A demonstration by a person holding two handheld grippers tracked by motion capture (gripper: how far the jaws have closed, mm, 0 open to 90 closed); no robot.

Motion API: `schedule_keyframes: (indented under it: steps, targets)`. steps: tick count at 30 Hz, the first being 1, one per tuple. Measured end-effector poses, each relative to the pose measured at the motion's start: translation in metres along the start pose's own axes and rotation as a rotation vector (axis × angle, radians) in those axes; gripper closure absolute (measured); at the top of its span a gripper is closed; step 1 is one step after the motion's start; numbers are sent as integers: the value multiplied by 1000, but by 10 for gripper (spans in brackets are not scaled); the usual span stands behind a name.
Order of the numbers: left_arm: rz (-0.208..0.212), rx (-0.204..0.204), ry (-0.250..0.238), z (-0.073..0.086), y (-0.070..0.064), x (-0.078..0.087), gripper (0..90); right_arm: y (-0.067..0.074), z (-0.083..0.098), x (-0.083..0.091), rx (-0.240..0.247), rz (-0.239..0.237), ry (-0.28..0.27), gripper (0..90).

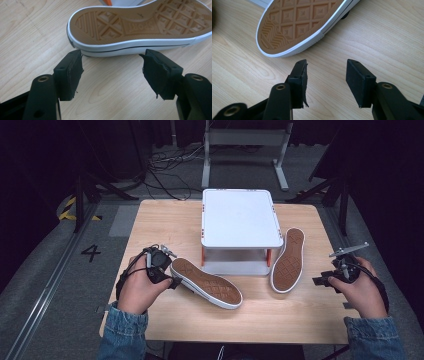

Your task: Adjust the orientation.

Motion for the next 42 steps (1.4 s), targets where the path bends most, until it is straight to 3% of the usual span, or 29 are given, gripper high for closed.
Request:
schedule_keyframes:
  steps: [3, 7, 12, 16, 20, 25, 29, 33, 38, 40, 42]
  targets:
    - [6, -12, 1, -4, -4, -3, 364, -1, 1, 0, -1, 0, -2, 521]
    - [45, -26, -9, -9, -14, -7, 502, -4, 3, 0, 4, 21, -10, 494]
    - [103, -85, -7, -19, -30, -21, 705, -3, 4, -1, 0, 16, -6, 494]
    - [118, -110, 3, -23, -38, -33, 784, -2, 4, -2, 4, 12, -7, 495]
    - [127, -123, 28, -24, -42, -41, 793, -2, 4, -2, 0, 11, -8, 496]
    - [131, -111, 63, -20, -42, -44, 798, -2, 5, -2, 5, 13, -3, 496]
    - [150, -105, 148, -9, -46, -46, 786, -1, 4, -2, 8, 11, -3, 495]
    - [171, -89, 192, 3, -49, -49, 786, -1, 5, -3, 9, 8, -2, 490]
    - [188, -97, 332, 24, -51, -58, 753, 0, 4, -5, 12, 7, 0, 485]
    - [207, -99, 332, 27, -50, -57, 750, 0, 4, -6, 16, 4, 6, 481]
    - [218, -98, 293, 27, -52, -57, 707, 1, 3, -7, 17, 4, 6, 477]
Point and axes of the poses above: each handheld gripper's, and its own axes: x roughly backward along the jaws, z roughly out of its underside, y roughly to its left, the point moved 6 cm from there along -x, roughly forward along the jaws, and after that the axes turned 5 degrees about z, right-handed, at the moved point
